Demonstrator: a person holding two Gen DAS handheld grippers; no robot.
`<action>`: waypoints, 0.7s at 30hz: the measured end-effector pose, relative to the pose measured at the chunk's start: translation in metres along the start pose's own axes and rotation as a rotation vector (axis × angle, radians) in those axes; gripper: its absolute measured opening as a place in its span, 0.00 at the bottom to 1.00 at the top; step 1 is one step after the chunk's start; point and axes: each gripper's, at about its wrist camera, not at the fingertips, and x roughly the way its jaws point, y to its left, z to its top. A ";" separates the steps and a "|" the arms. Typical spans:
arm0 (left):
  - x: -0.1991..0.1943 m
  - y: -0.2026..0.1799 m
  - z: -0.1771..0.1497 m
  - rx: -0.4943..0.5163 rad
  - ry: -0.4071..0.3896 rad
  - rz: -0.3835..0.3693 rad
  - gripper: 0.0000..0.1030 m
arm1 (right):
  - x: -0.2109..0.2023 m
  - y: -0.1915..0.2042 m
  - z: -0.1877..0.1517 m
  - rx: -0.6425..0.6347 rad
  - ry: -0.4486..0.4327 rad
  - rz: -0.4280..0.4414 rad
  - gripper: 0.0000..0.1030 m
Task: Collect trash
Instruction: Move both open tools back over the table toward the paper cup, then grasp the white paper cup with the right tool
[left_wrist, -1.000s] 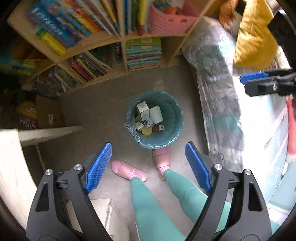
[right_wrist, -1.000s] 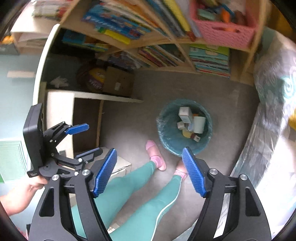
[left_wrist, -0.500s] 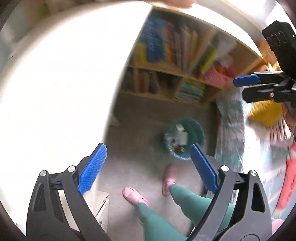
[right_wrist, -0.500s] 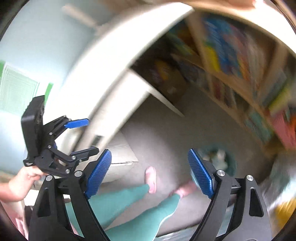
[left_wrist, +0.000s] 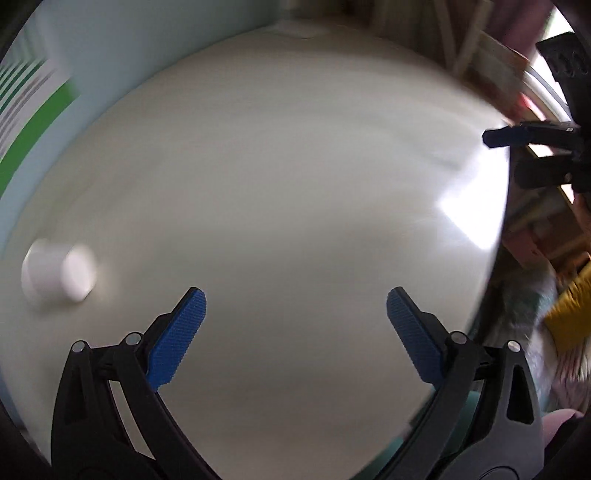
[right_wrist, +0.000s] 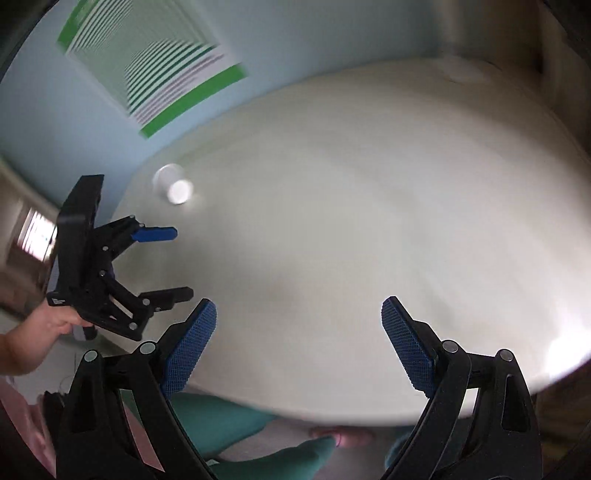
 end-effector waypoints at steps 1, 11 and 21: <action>-0.002 0.016 -0.008 -0.033 0.001 0.012 0.93 | 0.019 0.020 0.018 -0.050 0.018 0.018 0.88; -0.018 0.161 -0.080 -0.366 0.017 0.107 0.93 | 0.144 0.153 0.117 -0.343 0.149 0.112 0.88; -0.016 0.243 -0.111 -0.521 0.025 0.151 0.93 | 0.230 0.218 0.175 -0.508 0.240 0.135 0.88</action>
